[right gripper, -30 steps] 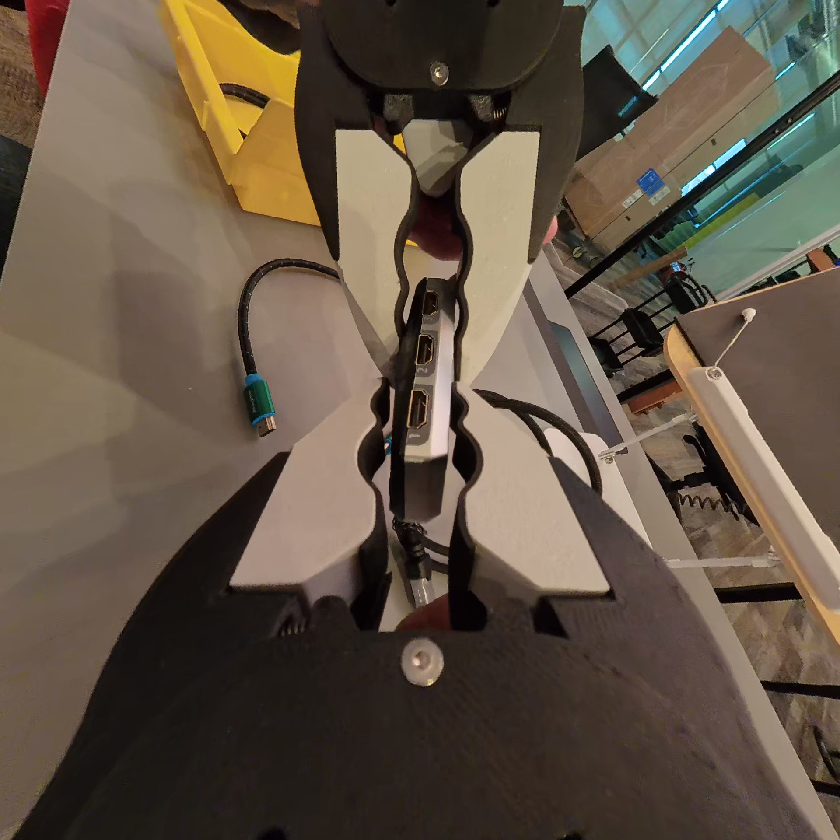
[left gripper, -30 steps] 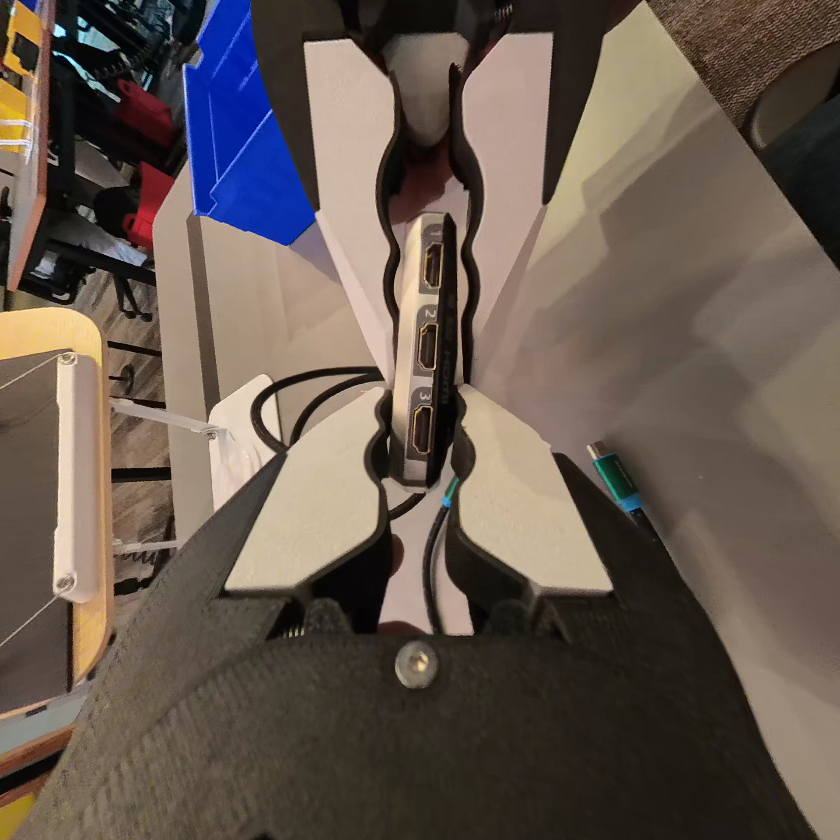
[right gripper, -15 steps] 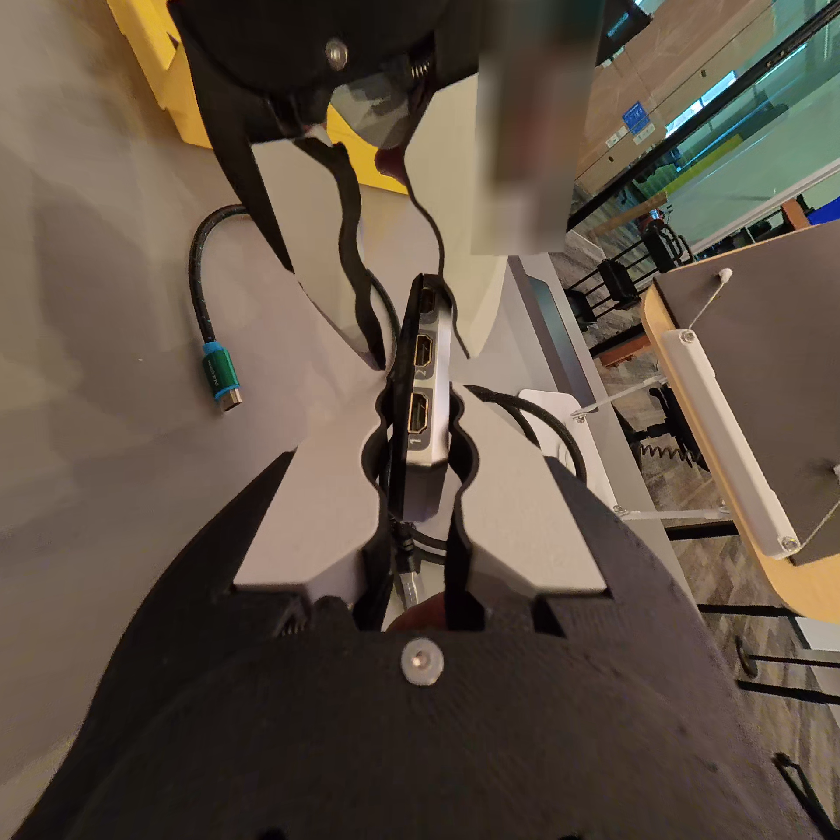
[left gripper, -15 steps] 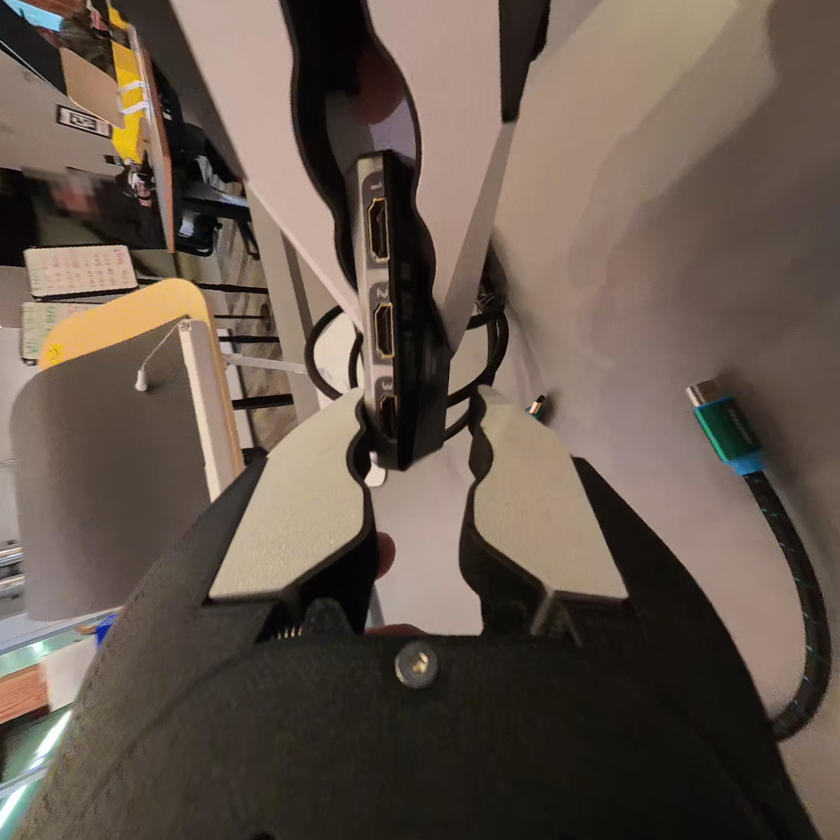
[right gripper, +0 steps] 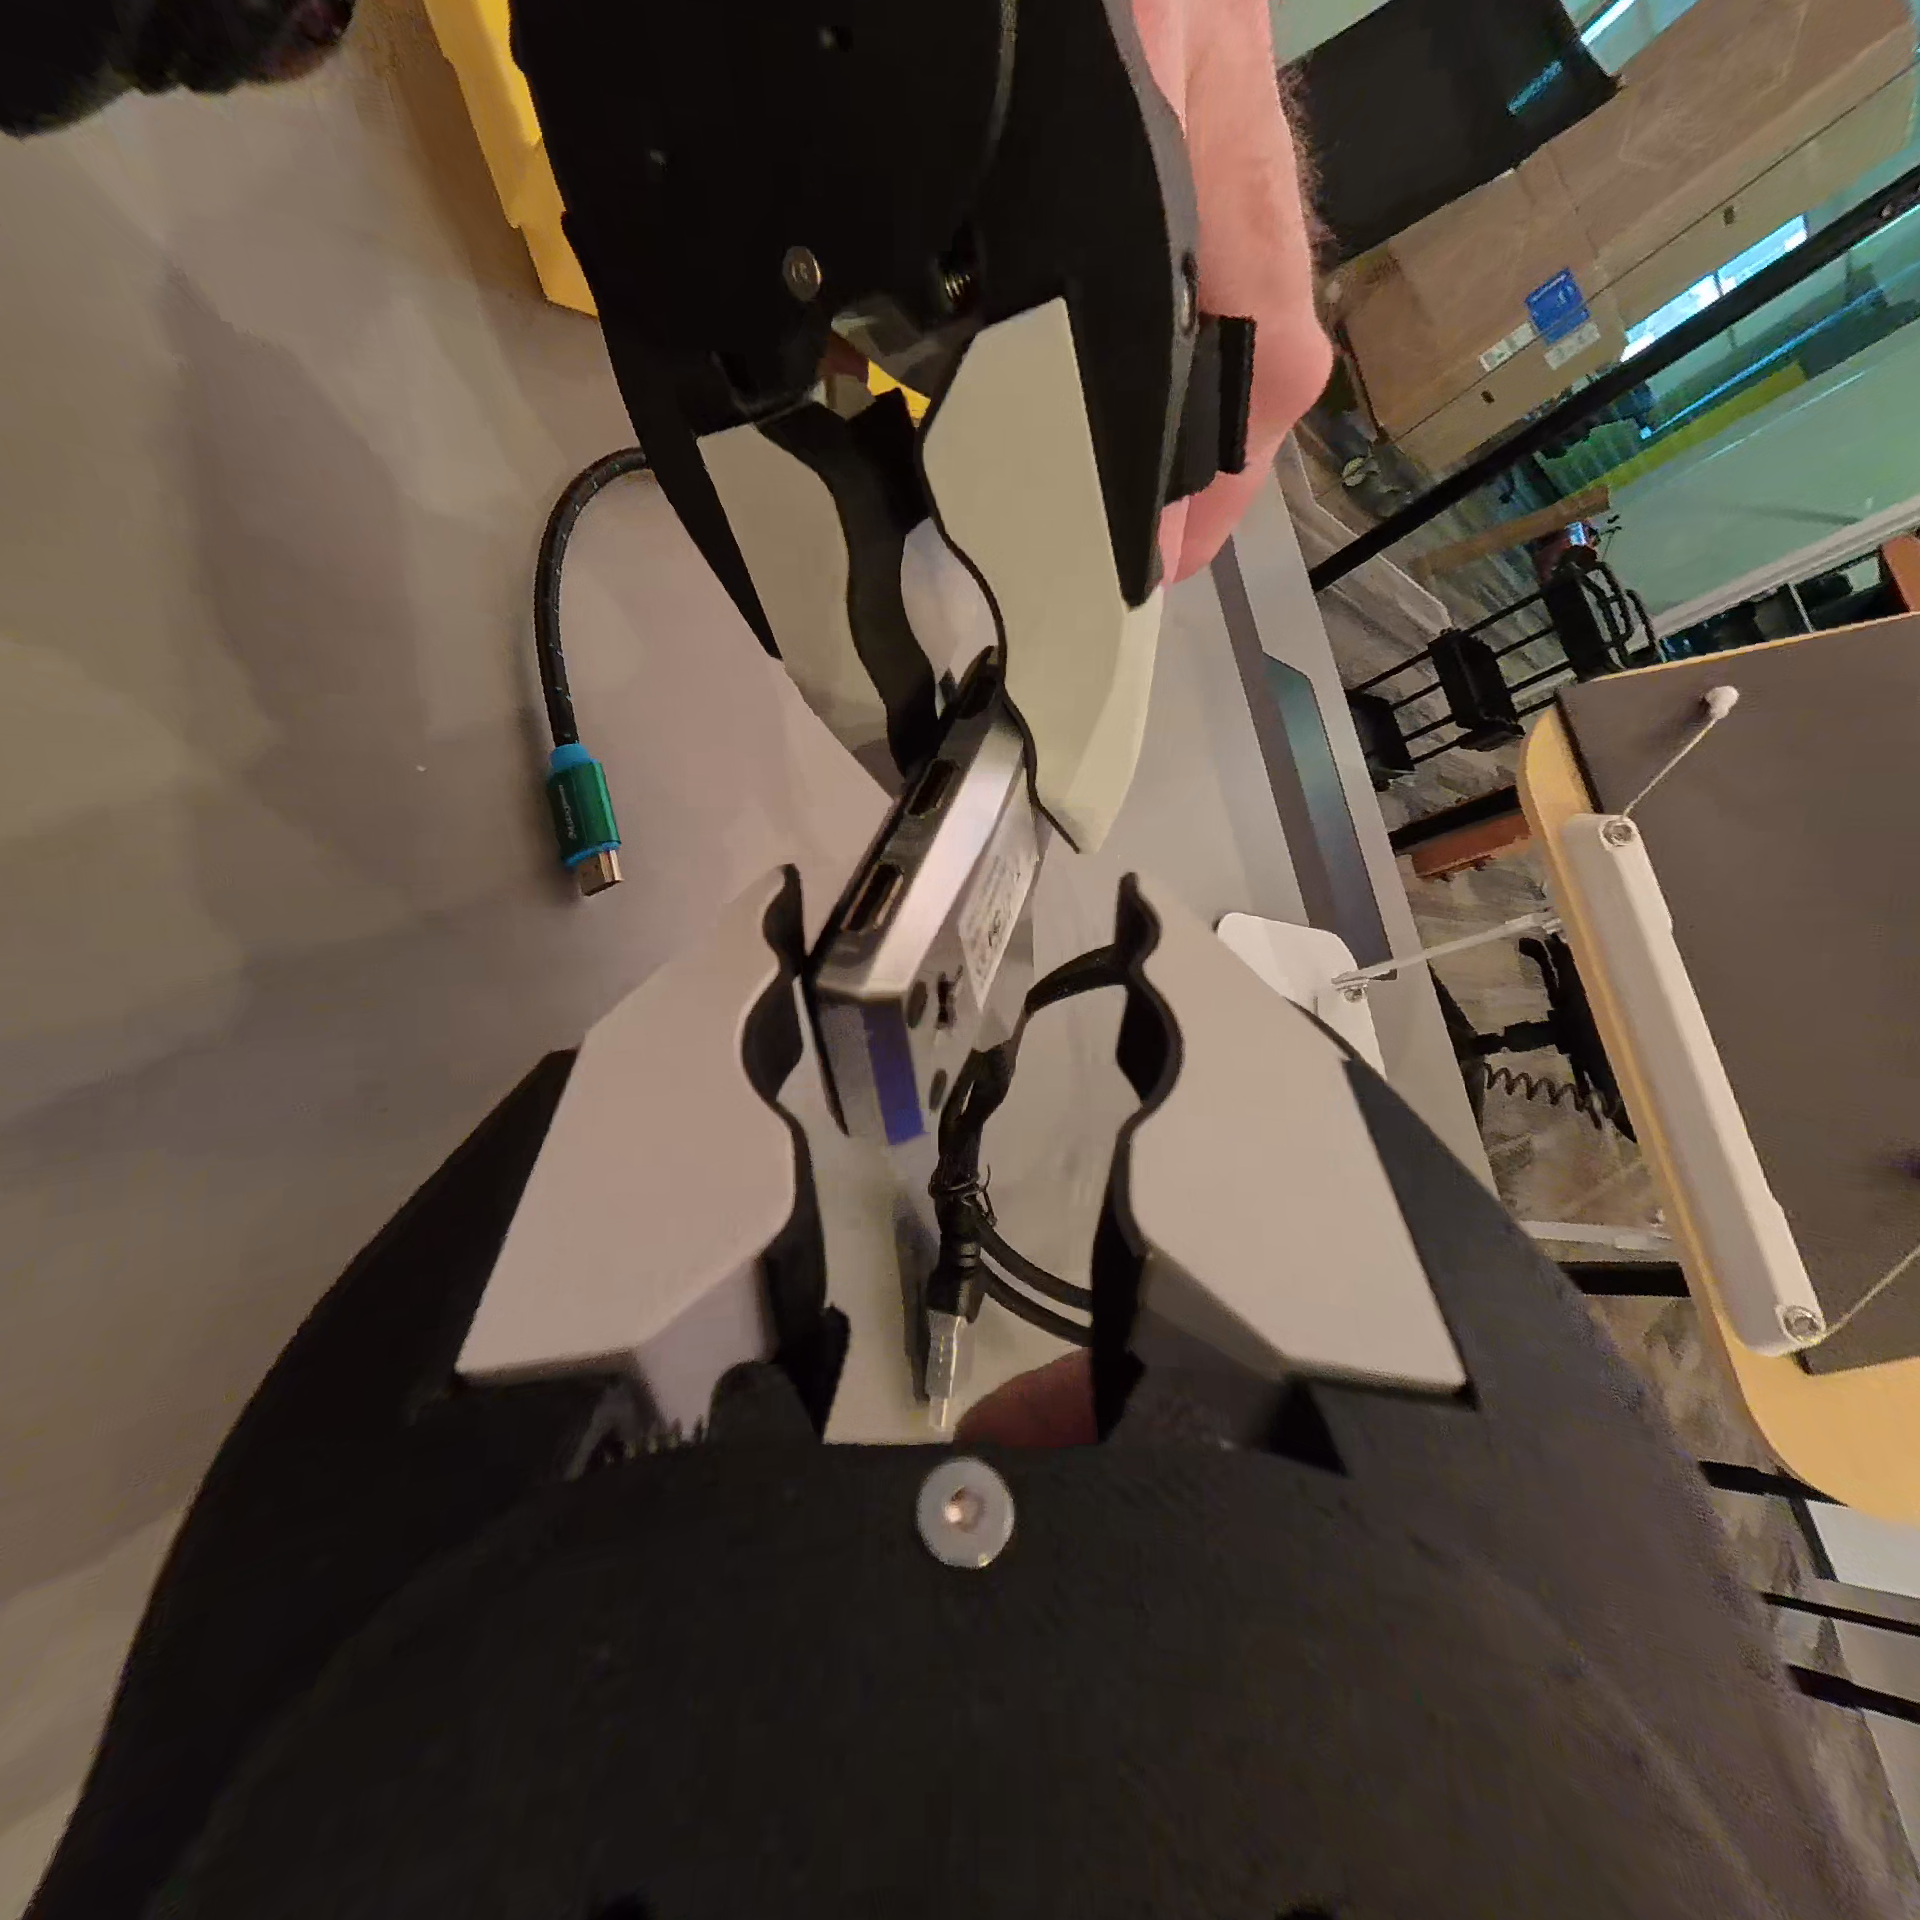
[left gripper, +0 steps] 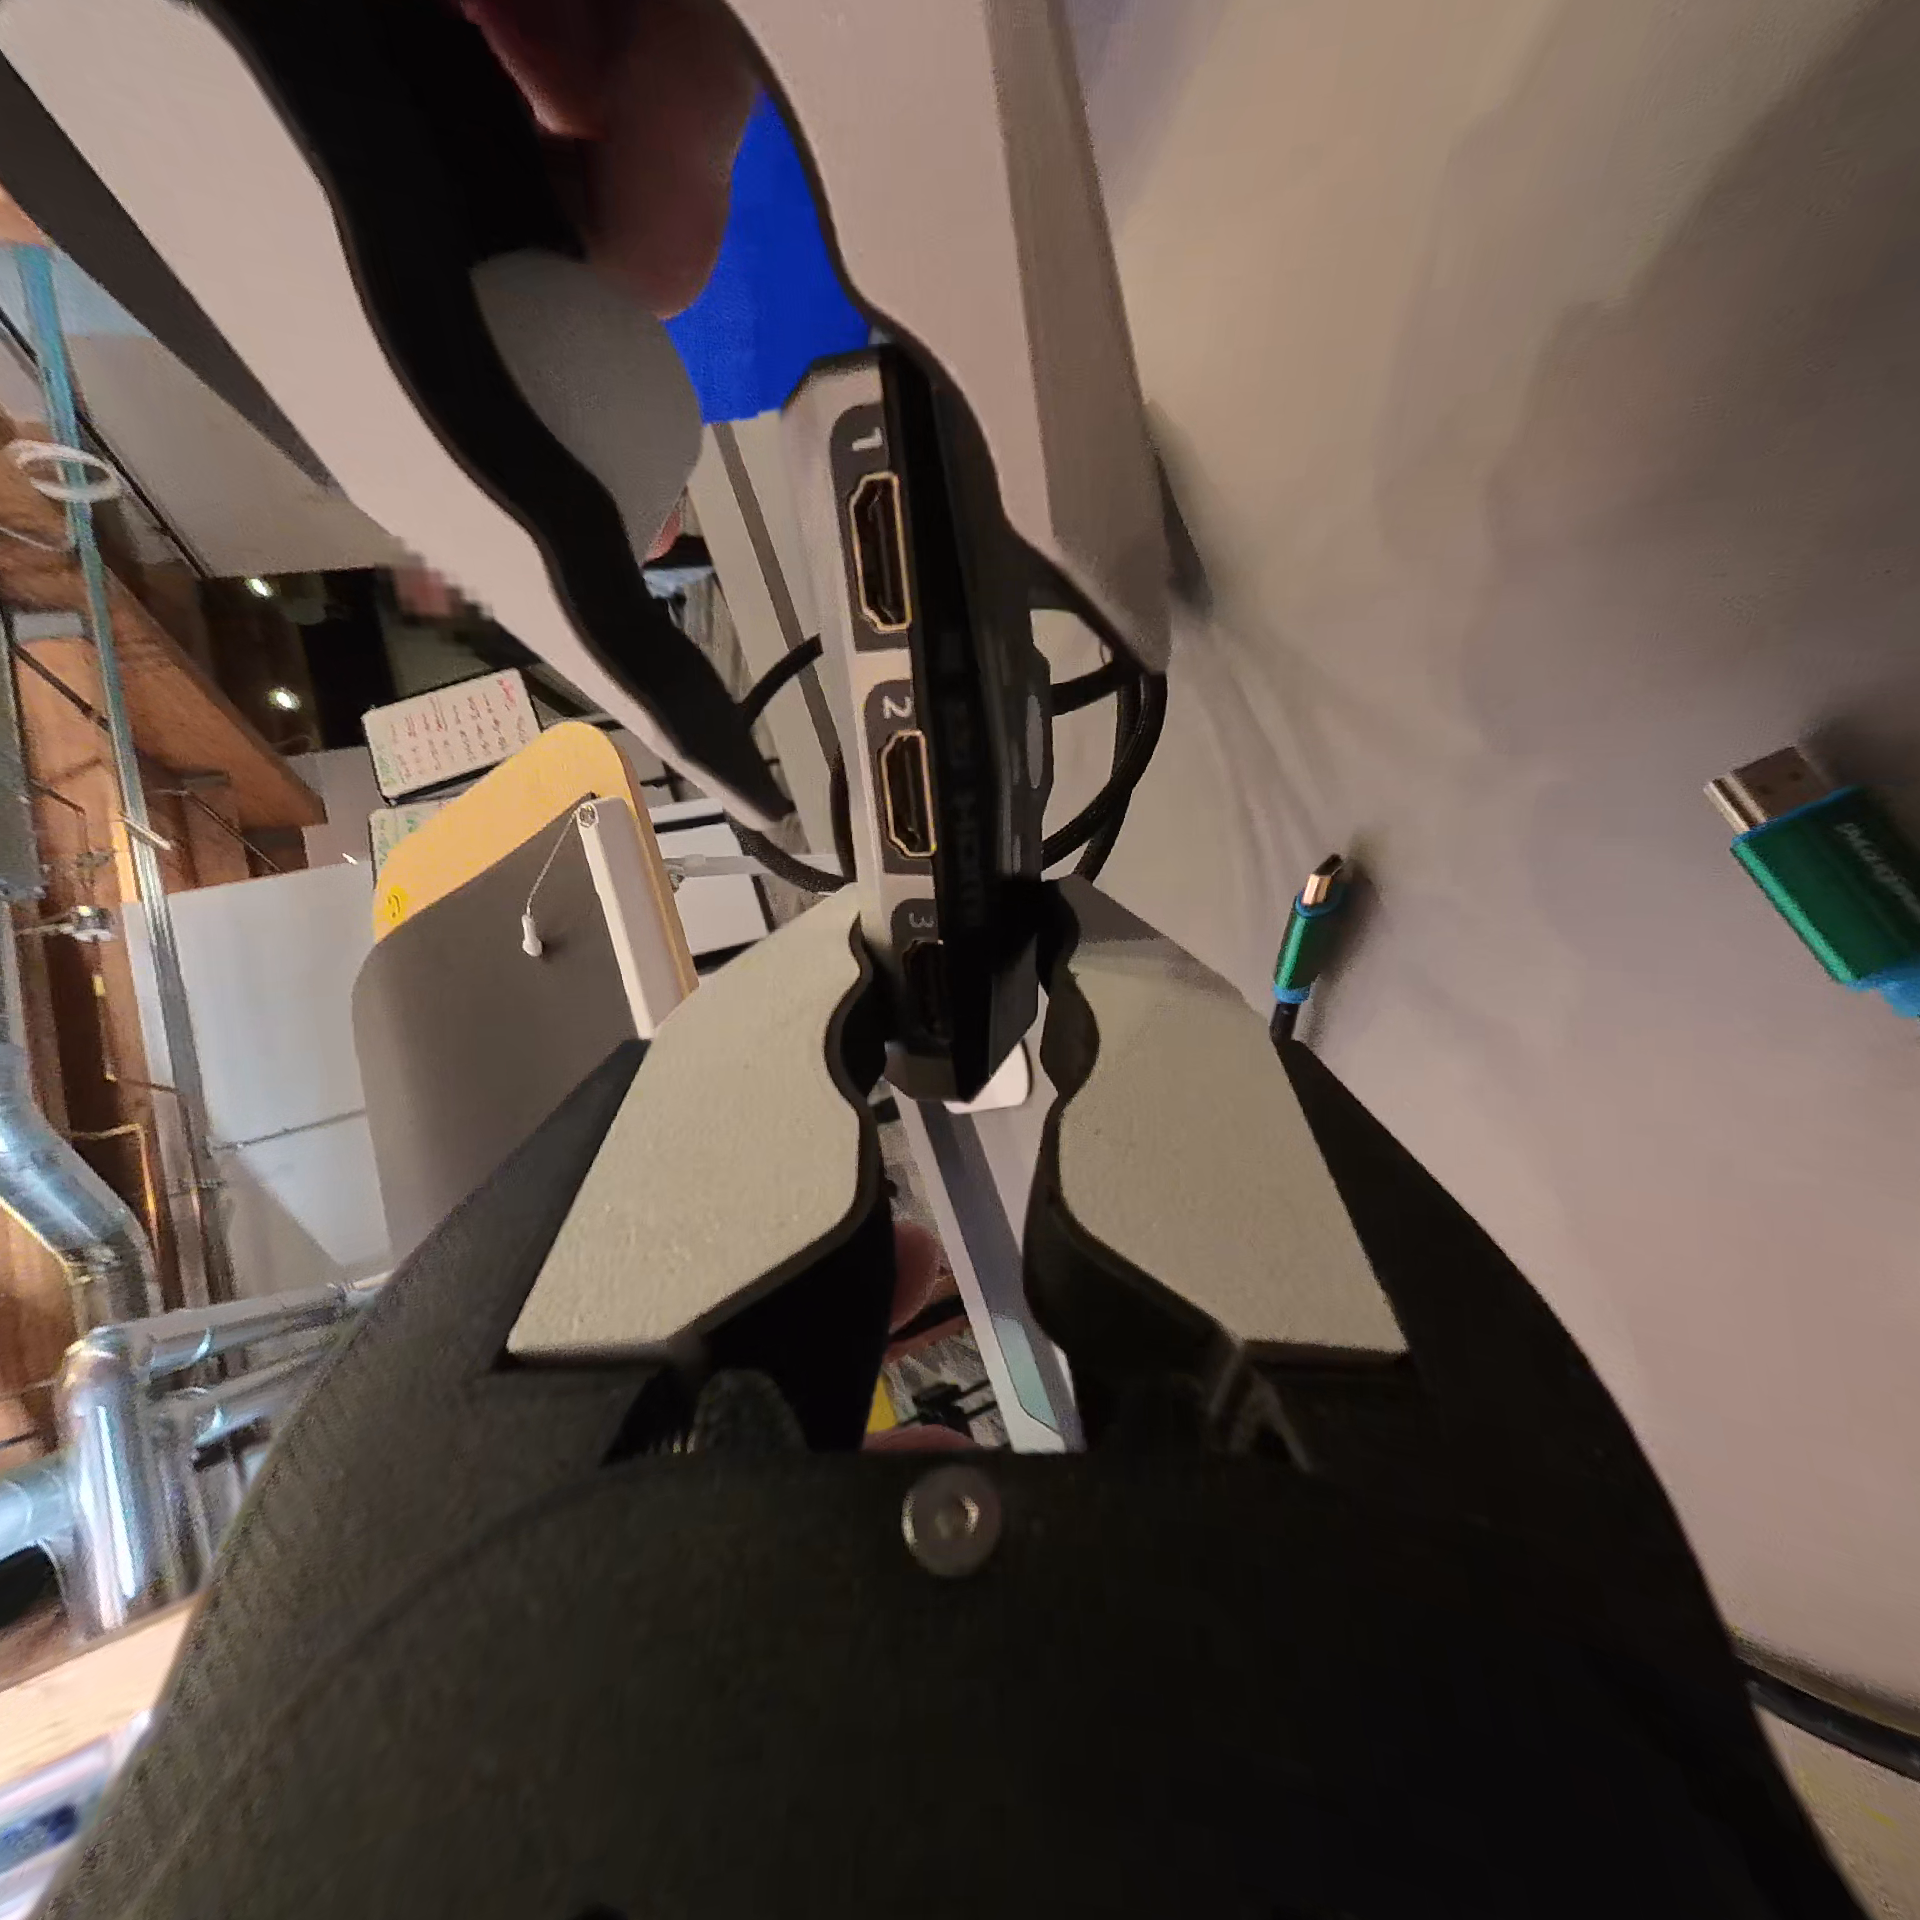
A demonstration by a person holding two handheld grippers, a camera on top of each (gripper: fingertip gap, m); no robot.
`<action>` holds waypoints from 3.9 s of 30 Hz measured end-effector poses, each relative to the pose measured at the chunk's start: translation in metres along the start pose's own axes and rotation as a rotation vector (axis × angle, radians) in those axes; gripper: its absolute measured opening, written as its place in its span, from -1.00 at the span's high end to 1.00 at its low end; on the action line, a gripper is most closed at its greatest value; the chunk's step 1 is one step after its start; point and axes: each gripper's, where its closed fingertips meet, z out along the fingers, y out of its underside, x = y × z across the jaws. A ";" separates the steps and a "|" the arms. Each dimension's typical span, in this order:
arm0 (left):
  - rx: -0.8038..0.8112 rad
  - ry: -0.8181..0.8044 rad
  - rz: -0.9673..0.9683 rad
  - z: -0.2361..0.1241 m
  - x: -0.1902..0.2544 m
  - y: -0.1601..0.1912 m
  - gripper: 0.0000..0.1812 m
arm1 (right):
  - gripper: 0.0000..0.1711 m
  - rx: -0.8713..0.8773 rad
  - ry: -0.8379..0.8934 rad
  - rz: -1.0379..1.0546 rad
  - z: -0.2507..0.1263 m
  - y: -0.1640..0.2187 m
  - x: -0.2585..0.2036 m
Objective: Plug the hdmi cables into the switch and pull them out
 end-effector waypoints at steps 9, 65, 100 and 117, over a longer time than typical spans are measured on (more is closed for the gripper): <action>0.063 -0.004 0.181 -0.006 -0.001 -0.015 0.74 | -0.08 0.008 -0.136 0.011 -0.009 -0.001 -0.016; -0.162 0.085 -0.055 -0.014 0.011 0.030 0.35 | -0.08 -0.025 -0.411 0.408 -0.014 0.028 -0.039; -0.189 0.309 -0.416 -0.026 0.098 0.019 0.55 | -0.08 -0.007 -0.409 0.454 -0.015 0.042 -0.039; -0.162 0.311 -0.415 -0.029 0.139 -0.005 0.68 | -0.07 -0.018 -0.409 0.439 -0.013 0.041 -0.040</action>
